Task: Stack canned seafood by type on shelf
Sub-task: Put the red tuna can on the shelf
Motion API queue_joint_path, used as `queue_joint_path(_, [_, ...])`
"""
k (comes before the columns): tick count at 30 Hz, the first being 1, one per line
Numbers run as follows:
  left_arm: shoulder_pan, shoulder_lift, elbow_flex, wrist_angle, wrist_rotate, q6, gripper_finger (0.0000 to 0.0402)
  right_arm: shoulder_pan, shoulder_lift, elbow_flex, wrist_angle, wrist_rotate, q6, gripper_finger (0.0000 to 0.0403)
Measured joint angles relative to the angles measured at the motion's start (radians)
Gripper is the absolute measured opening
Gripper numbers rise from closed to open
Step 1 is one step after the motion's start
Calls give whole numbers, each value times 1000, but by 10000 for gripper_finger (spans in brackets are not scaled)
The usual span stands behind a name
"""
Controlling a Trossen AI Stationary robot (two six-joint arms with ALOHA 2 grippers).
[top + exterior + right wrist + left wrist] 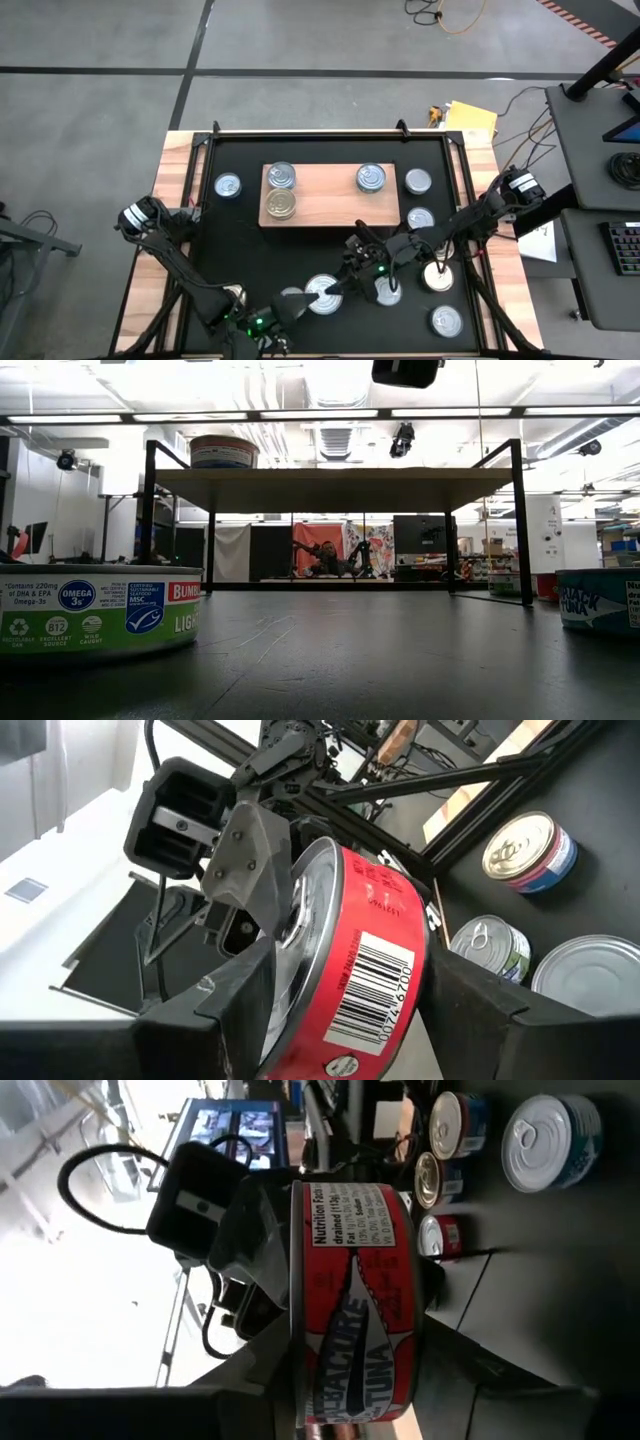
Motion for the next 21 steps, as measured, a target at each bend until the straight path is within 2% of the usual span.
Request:
queue_joint_path(5, [-10,-40,-31,-8,11,-70,123,-1,-3,3,0,8,-9,215])
queue_joint_path(11, [-11,-101,-125,19,66,-141,123,-3,-3,4,-16,20,-30,217])
queue_joint_path(13, [-11,-109,-149,38,85,-144,123,-4,-3,3,-18,27,-32,220])
queue_joint_path(17, [-10,-102,-160,80,58,-132,123,-9,-3,12,-22,36,-32,229])
queue_joint_path(21, [-4,-94,-158,93,56,-112,123,-13,1,43,-106,17,-46,232])
